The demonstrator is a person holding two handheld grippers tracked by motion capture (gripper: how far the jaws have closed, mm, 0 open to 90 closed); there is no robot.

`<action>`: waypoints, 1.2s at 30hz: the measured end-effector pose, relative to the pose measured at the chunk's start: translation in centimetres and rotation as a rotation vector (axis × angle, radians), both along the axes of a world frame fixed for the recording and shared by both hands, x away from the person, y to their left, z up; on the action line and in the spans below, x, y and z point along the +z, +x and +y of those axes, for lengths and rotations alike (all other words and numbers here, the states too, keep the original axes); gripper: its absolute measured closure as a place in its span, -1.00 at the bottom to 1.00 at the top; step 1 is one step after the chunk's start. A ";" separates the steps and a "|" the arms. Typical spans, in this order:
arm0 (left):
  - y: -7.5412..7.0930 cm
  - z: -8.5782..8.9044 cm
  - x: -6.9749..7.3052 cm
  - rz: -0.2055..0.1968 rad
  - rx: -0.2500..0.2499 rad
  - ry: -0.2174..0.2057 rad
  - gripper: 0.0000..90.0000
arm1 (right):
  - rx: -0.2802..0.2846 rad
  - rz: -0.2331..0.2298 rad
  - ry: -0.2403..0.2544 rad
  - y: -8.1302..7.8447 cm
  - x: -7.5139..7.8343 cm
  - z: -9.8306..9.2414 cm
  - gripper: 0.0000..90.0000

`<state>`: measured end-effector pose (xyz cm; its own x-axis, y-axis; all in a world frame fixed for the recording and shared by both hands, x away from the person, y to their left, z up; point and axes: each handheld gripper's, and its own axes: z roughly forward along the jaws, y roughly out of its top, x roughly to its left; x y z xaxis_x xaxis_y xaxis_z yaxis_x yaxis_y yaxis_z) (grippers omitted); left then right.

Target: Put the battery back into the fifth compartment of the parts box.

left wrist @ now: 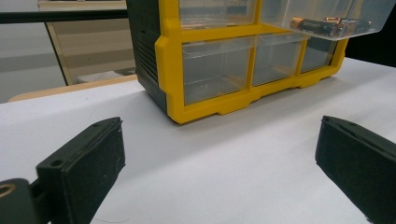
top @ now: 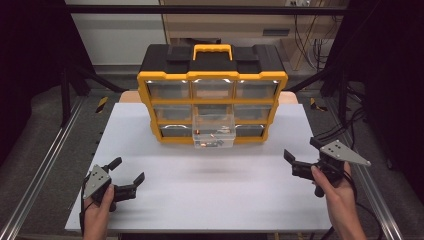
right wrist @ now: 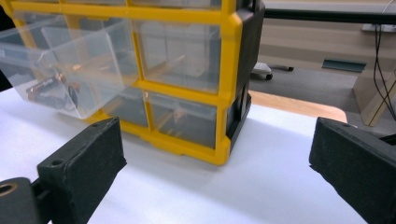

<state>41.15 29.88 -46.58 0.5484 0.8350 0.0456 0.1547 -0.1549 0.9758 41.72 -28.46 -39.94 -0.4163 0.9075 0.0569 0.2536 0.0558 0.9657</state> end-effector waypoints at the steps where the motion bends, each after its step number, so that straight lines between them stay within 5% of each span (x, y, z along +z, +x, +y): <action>1: 0.0 0.0 0.0 0.000 -0.001 0.001 -0.96 | 0.000 0.000 -0.003 0.0 -0.2 0.0 -0.92; 36: 0.0 -0.1 -0.1 0.012 -0.017 0.001 -0.96 | 0.031 0.031 0.035 0.2 -6.0 1.9 -0.91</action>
<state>41.17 29.74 -46.71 0.5633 0.8253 0.0396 0.1638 -0.1586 0.9737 41.95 -26.57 -45.91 -0.4420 0.8912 0.1018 0.2821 0.0303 0.9589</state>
